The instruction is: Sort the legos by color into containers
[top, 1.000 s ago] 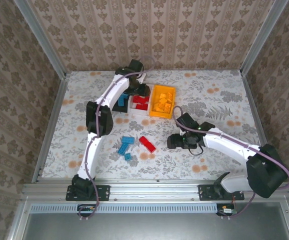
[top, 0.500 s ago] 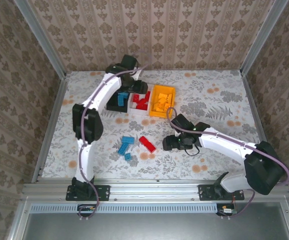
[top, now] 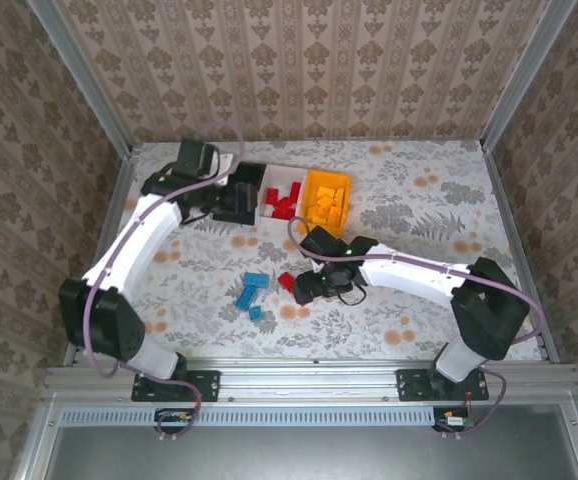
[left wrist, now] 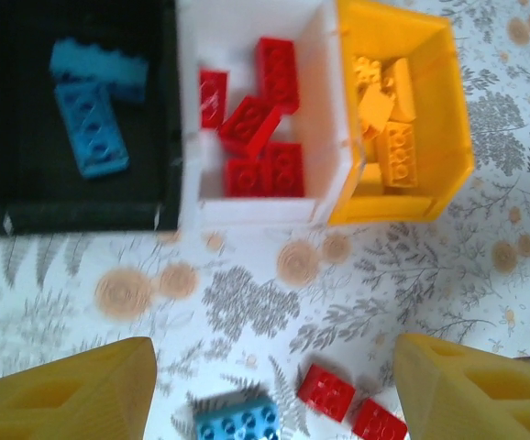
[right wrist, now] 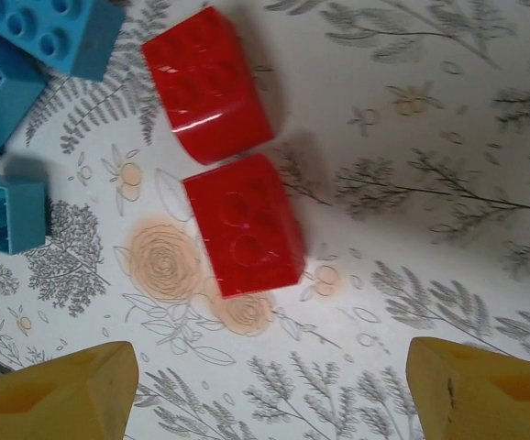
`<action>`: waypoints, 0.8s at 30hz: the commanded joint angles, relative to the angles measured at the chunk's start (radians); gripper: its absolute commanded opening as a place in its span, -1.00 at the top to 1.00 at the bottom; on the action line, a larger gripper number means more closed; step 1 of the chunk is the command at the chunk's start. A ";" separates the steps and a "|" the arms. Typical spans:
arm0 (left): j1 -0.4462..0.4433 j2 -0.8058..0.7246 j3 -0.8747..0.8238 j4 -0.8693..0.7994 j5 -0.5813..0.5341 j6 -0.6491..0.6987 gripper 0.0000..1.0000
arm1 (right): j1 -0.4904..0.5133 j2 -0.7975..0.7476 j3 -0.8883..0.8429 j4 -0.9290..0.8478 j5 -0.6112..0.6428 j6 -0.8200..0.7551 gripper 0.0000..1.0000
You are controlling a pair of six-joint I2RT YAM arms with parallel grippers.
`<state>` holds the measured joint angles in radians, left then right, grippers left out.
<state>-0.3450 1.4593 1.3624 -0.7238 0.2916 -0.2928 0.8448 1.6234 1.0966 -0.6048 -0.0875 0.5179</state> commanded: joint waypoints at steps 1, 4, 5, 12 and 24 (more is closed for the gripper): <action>0.023 -0.129 -0.112 0.031 0.041 -0.044 -0.43 | 0.038 0.061 0.064 -0.060 0.021 -0.040 -0.57; 0.037 -0.228 -0.218 0.019 0.040 -0.054 -0.44 | 0.062 0.115 0.099 -0.075 0.032 -0.054 -0.57; 0.040 -0.259 -0.255 0.017 0.038 -0.059 -0.45 | 0.069 0.133 0.107 -0.079 0.043 -0.057 -0.57; 0.063 -0.380 -0.419 0.015 0.046 -0.084 -0.47 | 0.093 0.215 0.153 -0.105 0.117 -0.063 -0.56; 0.076 -0.367 -0.447 0.050 0.067 -0.097 -0.48 | 0.093 0.319 0.228 -0.119 0.184 -0.100 -0.50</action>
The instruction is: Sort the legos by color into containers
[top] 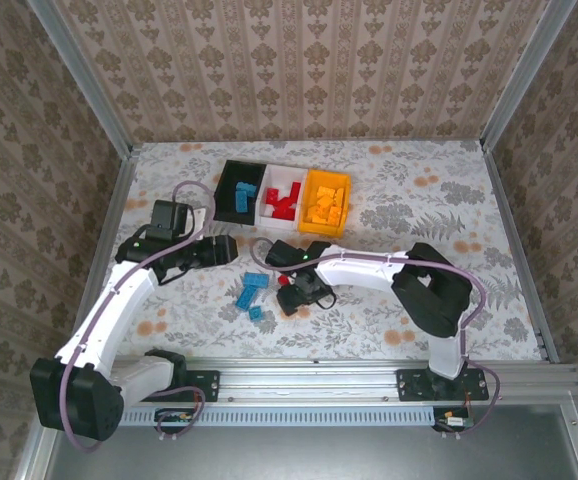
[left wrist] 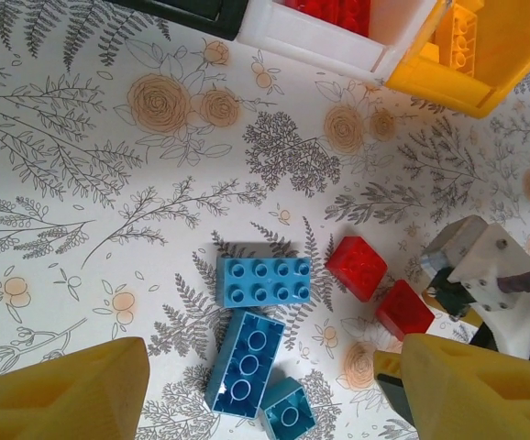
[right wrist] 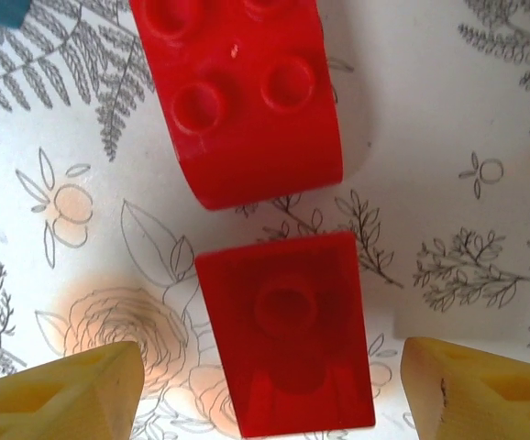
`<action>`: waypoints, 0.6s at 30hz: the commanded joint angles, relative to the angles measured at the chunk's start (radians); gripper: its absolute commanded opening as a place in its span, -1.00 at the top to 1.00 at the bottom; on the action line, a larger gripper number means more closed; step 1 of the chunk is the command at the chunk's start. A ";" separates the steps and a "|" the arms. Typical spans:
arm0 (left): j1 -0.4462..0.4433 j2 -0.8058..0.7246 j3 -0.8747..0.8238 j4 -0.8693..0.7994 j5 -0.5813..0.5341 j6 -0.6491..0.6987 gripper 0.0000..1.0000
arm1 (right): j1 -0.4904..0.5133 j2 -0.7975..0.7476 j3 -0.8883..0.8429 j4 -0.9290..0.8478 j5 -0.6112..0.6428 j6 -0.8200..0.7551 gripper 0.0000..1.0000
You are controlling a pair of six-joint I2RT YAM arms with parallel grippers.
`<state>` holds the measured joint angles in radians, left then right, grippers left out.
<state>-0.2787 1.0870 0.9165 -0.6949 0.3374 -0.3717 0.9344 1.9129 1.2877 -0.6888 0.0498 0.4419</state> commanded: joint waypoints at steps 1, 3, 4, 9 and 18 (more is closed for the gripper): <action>0.009 0.011 -0.001 0.024 0.023 -0.016 -0.48 | 0.004 0.039 0.043 -0.038 0.050 -0.027 -0.49; 0.009 0.019 -0.003 0.028 0.026 -0.015 -0.48 | 0.003 0.054 0.056 -0.036 0.050 -0.031 -0.46; 0.010 0.020 -0.004 0.029 0.028 -0.015 -0.48 | 0.003 0.061 0.061 -0.037 0.051 -0.030 -0.44; 0.012 0.021 -0.013 0.036 0.029 -0.016 -0.50 | 0.003 0.079 0.074 -0.035 0.053 -0.030 -0.18; 0.013 0.025 -0.026 0.054 0.042 -0.019 -0.50 | -0.009 0.018 0.053 -0.064 0.109 -0.033 0.17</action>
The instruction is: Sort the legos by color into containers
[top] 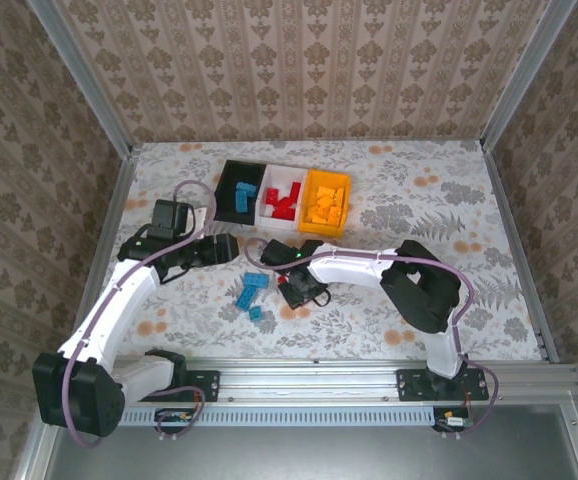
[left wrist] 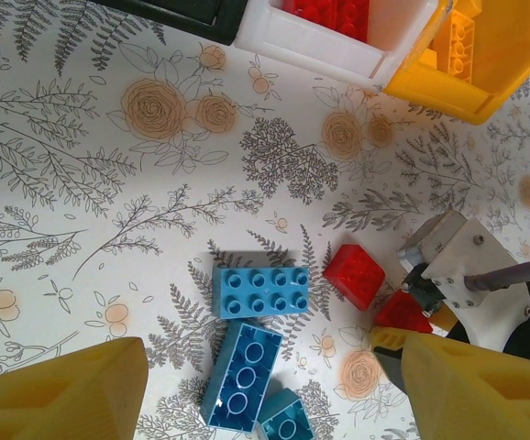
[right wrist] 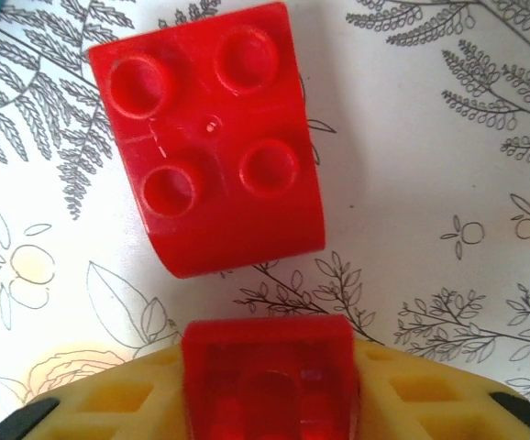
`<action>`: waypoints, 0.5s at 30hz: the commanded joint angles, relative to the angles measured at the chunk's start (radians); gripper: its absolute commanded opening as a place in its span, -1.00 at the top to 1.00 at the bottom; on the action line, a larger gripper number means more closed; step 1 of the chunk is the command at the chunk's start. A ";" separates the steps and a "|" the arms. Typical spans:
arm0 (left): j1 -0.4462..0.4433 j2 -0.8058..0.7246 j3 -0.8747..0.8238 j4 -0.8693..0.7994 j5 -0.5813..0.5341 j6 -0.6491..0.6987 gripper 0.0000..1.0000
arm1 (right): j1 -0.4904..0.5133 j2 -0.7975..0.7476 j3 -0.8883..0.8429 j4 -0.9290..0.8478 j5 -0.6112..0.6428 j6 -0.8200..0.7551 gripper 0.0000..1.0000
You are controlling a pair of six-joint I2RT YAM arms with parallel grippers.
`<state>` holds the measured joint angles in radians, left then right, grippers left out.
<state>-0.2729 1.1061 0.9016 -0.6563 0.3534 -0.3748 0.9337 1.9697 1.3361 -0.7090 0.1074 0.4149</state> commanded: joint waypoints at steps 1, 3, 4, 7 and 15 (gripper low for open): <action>0.007 0.006 -0.011 0.015 0.028 -0.016 -0.50 | -0.014 -0.051 0.003 -0.050 0.052 -0.007 0.18; 0.006 0.006 -0.010 0.015 0.027 -0.012 -0.50 | -0.030 -0.085 0.000 -0.057 0.052 -0.010 0.22; 0.006 0.005 -0.010 0.014 0.026 -0.010 -0.50 | -0.038 -0.102 0.003 -0.058 0.052 -0.010 0.23; 0.007 -0.002 -0.013 0.008 0.022 -0.005 -0.50 | -0.074 -0.149 0.021 -0.068 0.035 -0.018 0.25; 0.006 -0.035 -0.020 -0.035 0.000 0.019 -0.51 | -0.215 -0.132 0.254 -0.097 -0.105 -0.046 0.25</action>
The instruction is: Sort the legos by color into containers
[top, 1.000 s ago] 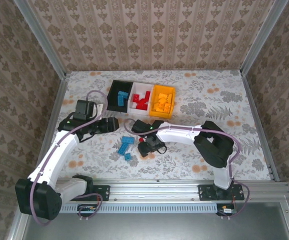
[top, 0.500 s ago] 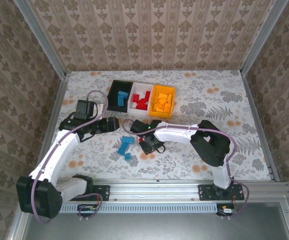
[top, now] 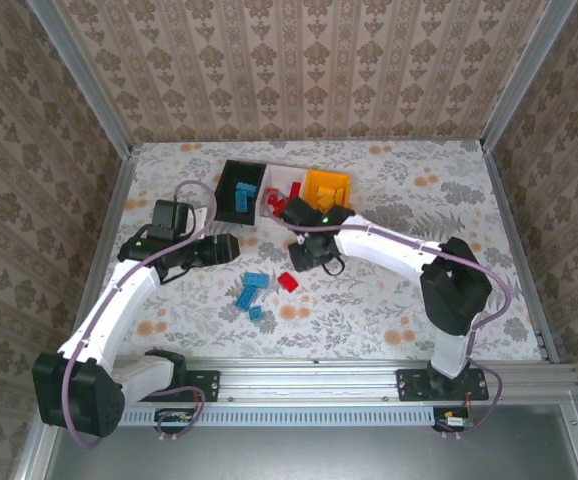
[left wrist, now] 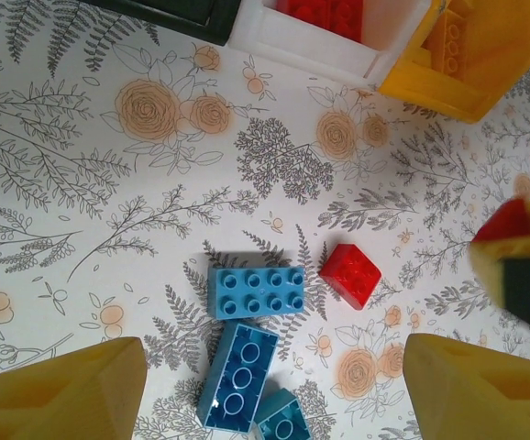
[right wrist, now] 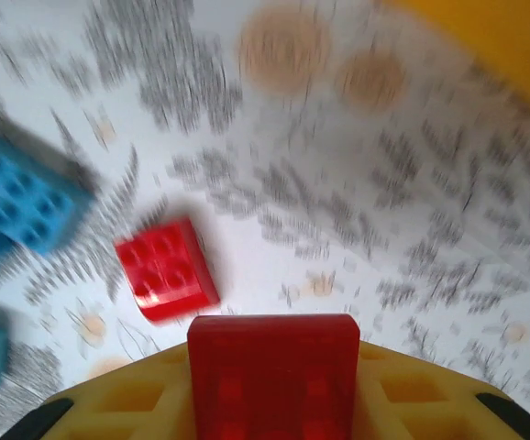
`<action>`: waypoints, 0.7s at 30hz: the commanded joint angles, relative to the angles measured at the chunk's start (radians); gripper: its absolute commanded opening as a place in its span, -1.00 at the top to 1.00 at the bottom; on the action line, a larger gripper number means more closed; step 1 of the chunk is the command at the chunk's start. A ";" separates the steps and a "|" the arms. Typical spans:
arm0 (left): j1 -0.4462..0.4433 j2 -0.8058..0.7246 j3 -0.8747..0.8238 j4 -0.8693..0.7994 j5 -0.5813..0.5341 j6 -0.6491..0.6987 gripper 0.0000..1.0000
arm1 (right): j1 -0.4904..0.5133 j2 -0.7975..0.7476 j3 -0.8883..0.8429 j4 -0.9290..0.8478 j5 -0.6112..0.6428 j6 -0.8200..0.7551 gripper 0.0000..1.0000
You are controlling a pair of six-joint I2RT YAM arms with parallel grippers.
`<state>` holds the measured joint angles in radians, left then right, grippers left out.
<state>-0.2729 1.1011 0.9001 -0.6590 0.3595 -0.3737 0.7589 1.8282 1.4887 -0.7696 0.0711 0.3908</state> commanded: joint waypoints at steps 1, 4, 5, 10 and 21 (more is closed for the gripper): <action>0.006 -0.036 -0.020 -0.035 -0.007 0.017 -0.52 | -0.057 0.030 0.147 -0.038 -0.086 -0.021 0.25; -0.011 -0.056 -0.049 -0.027 -0.004 -0.003 -0.52 | -0.105 0.120 0.294 -0.037 -0.127 -0.023 0.25; -0.031 -0.062 -0.063 -0.018 -0.007 -0.014 -0.52 | -0.120 0.158 0.355 -0.044 -0.137 -0.023 0.26; -0.170 -0.046 -0.100 0.004 -0.079 -0.051 -0.56 | -0.182 0.367 0.634 -0.073 -0.211 -0.011 0.26; -0.321 0.075 -0.070 0.049 -0.111 -0.034 -0.71 | -0.256 0.599 1.018 -0.163 -0.263 -0.001 -0.20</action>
<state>-0.5758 1.1500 0.8051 -0.6262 0.2668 -0.4164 0.5194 2.4481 2.4382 -0.8852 -0.1486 0.3885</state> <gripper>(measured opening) 0.854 0.592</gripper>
